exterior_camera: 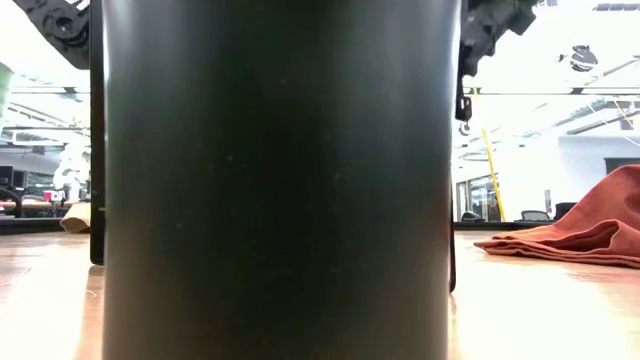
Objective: Stack small to large cups/mugs on shelf
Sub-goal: Put the light blue mug on the shelf
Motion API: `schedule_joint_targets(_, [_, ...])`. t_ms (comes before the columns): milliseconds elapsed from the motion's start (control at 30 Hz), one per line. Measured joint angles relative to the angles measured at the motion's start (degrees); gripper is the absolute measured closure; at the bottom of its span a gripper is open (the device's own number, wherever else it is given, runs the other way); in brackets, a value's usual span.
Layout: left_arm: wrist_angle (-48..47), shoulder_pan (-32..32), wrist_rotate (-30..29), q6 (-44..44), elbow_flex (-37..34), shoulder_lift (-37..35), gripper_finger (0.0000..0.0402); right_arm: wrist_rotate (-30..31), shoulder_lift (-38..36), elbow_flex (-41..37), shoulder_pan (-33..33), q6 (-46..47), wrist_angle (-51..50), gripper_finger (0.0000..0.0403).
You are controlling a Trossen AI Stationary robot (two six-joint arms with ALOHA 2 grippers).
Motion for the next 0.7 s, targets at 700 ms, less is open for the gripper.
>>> schedule_joint_targets(700, [0.94, -5.55, -11.54, -7.48, 0.02, -12.17, 0.0400, 16.94, 5.77, -12.29, 4.15, 9.34, 24.51, 0.0403])
